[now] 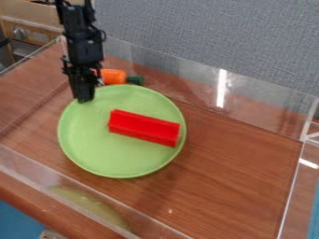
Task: Move the carrot from the green plate to the table
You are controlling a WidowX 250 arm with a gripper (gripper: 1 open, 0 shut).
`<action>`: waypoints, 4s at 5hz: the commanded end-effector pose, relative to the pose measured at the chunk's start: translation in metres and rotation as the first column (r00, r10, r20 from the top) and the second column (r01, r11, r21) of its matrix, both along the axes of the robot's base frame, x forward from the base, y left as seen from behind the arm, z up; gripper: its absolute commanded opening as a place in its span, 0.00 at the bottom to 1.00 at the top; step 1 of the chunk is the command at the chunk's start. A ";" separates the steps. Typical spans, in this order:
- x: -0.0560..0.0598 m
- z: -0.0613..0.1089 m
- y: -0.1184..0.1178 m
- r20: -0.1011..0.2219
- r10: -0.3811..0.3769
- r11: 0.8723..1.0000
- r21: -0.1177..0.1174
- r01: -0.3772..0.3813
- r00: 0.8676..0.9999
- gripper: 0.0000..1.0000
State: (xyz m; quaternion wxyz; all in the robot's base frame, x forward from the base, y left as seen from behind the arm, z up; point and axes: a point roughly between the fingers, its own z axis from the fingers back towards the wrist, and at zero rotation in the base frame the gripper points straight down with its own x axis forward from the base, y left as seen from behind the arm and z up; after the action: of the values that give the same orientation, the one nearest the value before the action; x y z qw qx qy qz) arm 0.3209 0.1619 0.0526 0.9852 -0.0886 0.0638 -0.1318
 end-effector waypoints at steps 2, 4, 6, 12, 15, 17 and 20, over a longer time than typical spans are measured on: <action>-0.006 0.045 0.033 0.142 0.070 0.997 0.009 -0.072 0.987 0.00; -0.014 0.016 0.036 0.135 0.072 0.996 -0.056 -0.064 0.988 0.00; -0.001 -0.006 0.037 0.126 0.037 0.996 -0.086 -0.027 0.991 0.00; -0.027 -0.019 0.037 0.128 -0.022 0.980 -0.192 0.046 0.991 0.00; -0.040 -0.019 0.041 0.095 0.008 0.973 -0.232 0.014 0.995 0.00; -0.056 -0.014 0.045 0.073 -0.062 0.967 -0.242 0.078 0.995 1.00; -0.055 -0.010 0.046 0.064 -0.137 0.965 -0.218 0.148 0.988 0.00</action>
State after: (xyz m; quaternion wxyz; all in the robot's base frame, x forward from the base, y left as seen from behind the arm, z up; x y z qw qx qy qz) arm 0.2711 0.1895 0.0282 0.9501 -0.2197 0.0436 -0.2173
